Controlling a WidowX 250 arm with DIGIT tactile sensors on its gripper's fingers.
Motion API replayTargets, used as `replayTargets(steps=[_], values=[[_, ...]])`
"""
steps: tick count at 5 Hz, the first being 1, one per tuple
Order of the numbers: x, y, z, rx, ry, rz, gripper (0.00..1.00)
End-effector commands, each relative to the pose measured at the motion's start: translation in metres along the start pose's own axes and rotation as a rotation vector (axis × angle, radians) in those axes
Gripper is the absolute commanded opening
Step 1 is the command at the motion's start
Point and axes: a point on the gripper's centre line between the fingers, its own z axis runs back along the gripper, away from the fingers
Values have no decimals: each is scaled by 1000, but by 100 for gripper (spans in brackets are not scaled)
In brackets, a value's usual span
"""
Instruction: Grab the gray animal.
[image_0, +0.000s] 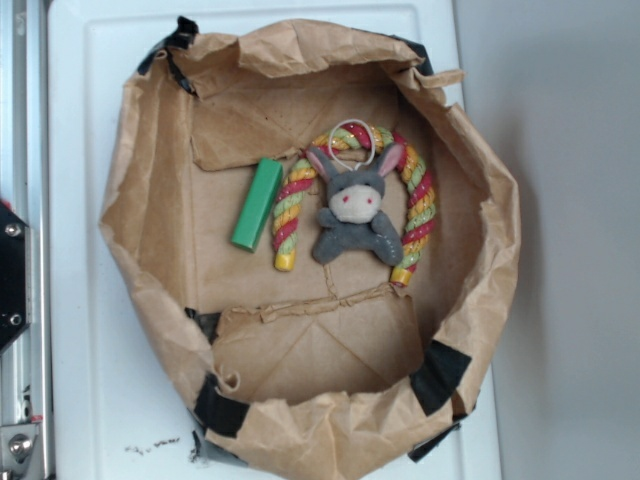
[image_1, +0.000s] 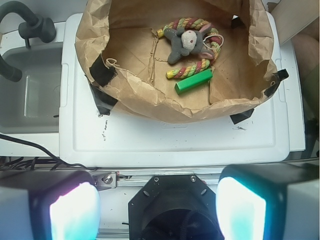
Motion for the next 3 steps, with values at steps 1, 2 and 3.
replayTargets(steps=[1,2,3], values=[[0,0,0,0,0,0,100],[21,-7,-17,-1,-3,37,100],[57,-11,-40,24,-26,93,100]])
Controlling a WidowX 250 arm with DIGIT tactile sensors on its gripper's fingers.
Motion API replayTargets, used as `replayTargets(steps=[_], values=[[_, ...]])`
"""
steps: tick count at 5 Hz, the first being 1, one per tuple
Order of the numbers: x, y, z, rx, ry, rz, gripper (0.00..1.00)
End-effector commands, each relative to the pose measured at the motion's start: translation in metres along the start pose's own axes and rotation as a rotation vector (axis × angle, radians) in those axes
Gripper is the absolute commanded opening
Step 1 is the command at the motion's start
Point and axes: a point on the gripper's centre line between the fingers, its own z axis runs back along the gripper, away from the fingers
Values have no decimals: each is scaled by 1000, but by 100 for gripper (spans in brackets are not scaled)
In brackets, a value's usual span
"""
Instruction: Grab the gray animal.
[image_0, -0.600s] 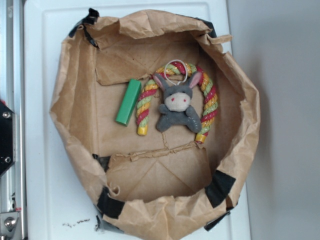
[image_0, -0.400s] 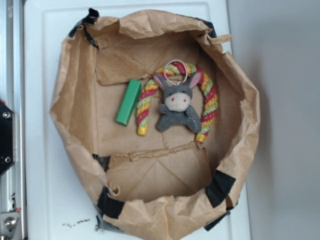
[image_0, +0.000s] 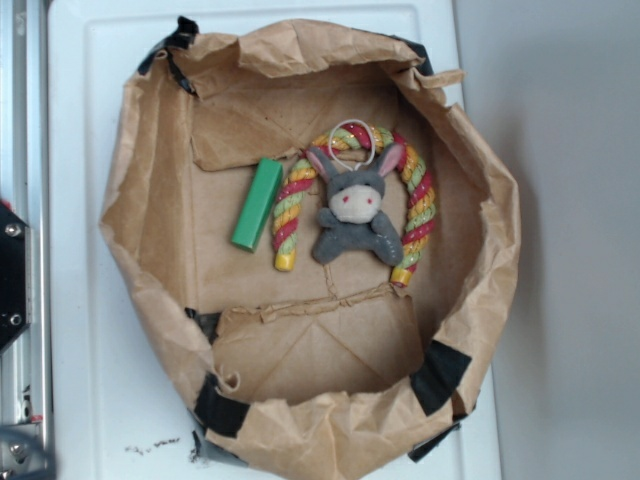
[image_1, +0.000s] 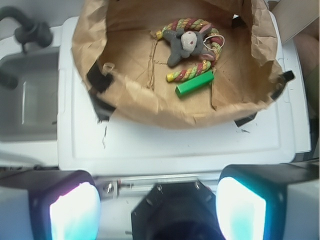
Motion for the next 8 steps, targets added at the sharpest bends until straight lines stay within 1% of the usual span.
replayTargets(steps=[1,2,5,6,7,8], values=[[64,1,-30,13,-65,132,100],[107,6,-50,25,-66,221,100],[107,6,-50,25,-66,221,100],[112,26,-81,-6,-67,307,100],[137,35,-124,-3,-78,405,100],[149,39,-149,26,-75,438,100]])
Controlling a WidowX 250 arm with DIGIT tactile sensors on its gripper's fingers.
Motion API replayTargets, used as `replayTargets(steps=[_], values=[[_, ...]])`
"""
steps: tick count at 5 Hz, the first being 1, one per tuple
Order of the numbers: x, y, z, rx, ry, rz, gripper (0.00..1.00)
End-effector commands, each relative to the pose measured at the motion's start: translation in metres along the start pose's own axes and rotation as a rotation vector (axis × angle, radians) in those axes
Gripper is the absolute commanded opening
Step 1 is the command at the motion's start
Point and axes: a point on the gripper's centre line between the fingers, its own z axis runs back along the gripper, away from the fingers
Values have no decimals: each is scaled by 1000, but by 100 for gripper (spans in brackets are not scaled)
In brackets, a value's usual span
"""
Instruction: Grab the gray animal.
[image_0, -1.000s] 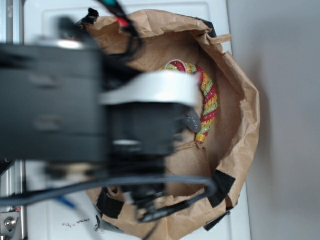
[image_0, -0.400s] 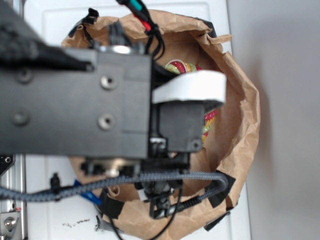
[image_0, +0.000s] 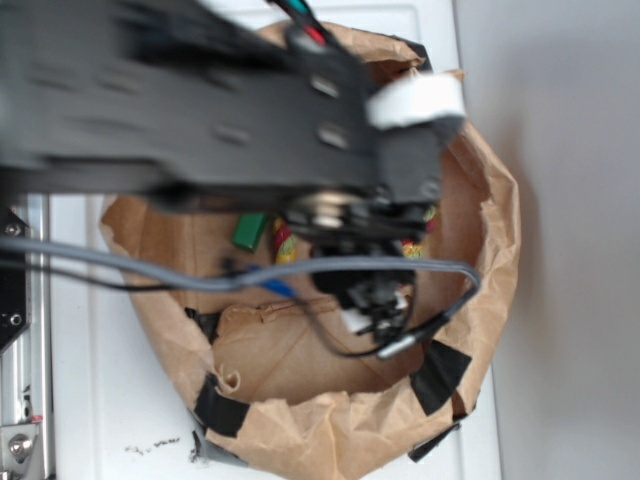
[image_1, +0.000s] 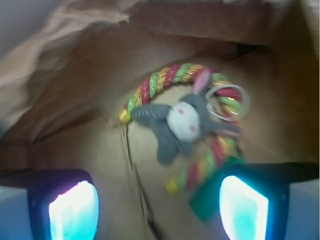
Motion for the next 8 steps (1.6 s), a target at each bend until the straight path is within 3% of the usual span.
replayTargets(steps=[1,3,4,5,7,8], values=[[32,5,-32,30,-71,114,100],[43,11,-38,4,-125,201,100],[41,18,-22,-4,-151,261,100],[39,28,-11,-4,-142,243,100],[36,52,-14,22,-157,219,100],[32,50,-23,40,-183,219,100]])
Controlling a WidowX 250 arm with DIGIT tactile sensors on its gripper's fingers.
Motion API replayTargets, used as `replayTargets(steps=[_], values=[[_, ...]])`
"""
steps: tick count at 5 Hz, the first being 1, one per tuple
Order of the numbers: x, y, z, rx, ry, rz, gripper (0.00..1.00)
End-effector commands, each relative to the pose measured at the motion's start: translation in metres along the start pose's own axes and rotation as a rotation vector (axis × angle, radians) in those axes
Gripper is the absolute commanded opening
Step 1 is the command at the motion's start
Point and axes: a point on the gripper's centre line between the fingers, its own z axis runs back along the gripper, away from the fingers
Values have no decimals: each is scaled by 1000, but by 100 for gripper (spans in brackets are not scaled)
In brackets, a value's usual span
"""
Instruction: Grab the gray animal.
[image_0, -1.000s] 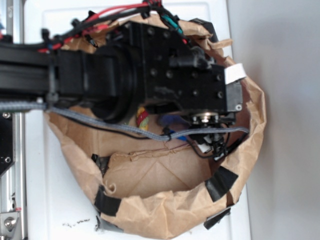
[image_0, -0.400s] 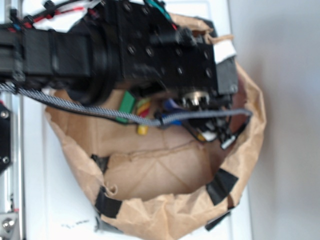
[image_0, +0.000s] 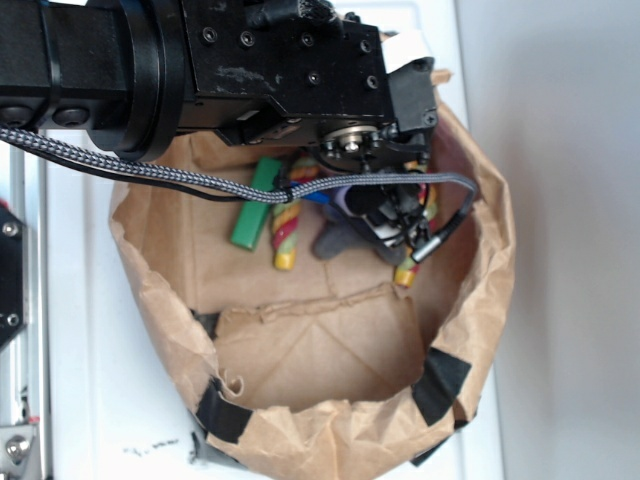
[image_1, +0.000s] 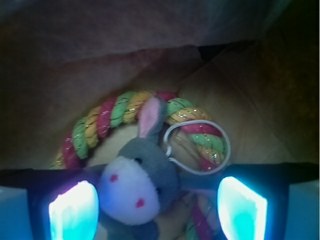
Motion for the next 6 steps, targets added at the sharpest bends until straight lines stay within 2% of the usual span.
replayTargets(steps=[1,2,3,5,6], values=[[-5,1,-6,11,-40,4,100],[-26,-6,-18,39,14,-24,100],[-33,-11,-22,36,19,-24,100],[-27,-25,-14,-12,23,20,100],[-24,-31,-15,-5,19,30,100]])
